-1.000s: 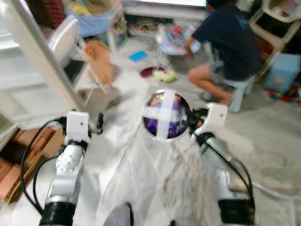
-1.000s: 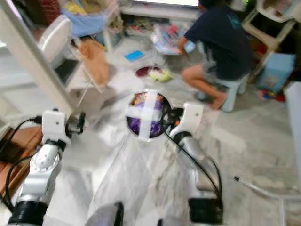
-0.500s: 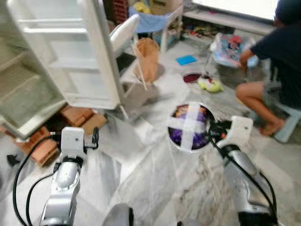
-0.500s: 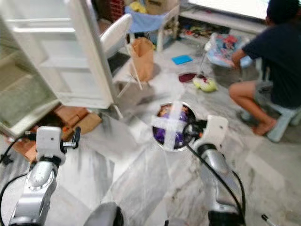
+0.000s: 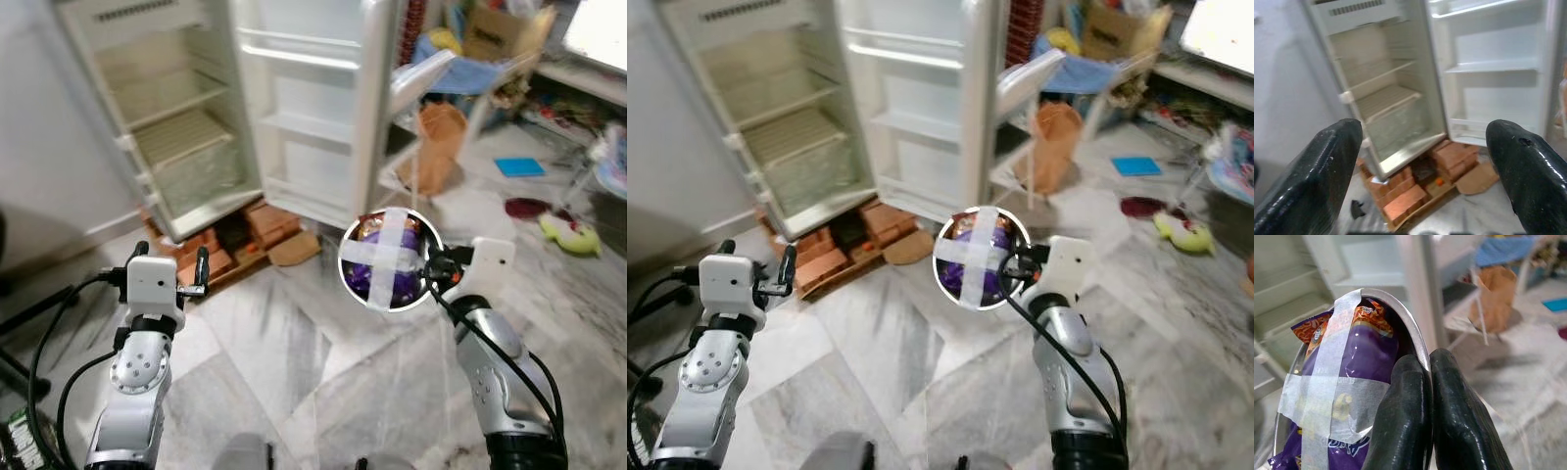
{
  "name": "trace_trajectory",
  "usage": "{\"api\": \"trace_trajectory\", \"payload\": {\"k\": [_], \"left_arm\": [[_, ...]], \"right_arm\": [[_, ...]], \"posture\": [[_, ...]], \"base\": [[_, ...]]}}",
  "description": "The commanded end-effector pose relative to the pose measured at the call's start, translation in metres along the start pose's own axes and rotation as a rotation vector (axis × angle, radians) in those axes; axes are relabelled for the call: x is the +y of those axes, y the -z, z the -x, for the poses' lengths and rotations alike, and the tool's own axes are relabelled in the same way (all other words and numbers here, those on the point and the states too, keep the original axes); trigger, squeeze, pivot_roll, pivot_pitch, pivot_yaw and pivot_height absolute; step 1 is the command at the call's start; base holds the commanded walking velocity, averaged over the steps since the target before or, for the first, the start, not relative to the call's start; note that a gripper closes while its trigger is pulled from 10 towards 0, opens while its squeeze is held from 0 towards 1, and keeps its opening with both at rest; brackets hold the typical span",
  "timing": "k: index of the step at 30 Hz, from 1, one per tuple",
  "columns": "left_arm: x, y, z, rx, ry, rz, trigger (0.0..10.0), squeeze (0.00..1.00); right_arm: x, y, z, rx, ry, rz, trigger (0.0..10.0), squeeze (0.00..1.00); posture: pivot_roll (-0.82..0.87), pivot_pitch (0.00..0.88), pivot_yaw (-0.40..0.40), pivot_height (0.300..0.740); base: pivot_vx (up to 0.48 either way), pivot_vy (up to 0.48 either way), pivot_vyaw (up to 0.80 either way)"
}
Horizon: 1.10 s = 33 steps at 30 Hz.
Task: Restocking fridge
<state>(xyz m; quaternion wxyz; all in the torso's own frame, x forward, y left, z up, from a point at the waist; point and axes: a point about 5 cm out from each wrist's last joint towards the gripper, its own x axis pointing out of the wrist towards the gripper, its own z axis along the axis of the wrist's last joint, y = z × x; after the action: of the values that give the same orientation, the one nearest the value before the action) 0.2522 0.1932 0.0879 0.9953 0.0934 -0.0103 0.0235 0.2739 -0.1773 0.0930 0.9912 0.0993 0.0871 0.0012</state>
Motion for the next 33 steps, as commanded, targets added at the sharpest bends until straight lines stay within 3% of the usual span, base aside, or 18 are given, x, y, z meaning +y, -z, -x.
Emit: {"api": "trace_trajectory", "payload": {"k": [1, 15, 33], "left_arm": [[0.004, -0.005, -0.003, -0.018, 0.000, -0.012, 10.0, 0.00], [0.002, -0.004, -0.007, -0.010, 0.016, -0.013, 10.0, 0.00], [0.001, -0.001, -0.009, 0.014, -0.005, -0.032, 10.0, 0.00]], "right_arm": [[0.013, -0.012, -0.004, -0.055, -0.042, -0.007, 10.0, 0.00], [0.011, -0.014, -0.005, -0.066, -0.041, 0.010, 10.0, 0.00], [0.031, -0.023, -0.021, -0.085, -0.121, 0.033, 10.0, 0.00]], "posture": [[0.04, 0.034, -0.036, 0.740], [0.03, 0.041, -0.038, 0.740], [0.03, 0.058, -0.052, 0.740]], "base": [[0.480, 0.000, 0.80], [0.480, 0.000, 0.80], [0.480, 0.000, 0.79]]}}
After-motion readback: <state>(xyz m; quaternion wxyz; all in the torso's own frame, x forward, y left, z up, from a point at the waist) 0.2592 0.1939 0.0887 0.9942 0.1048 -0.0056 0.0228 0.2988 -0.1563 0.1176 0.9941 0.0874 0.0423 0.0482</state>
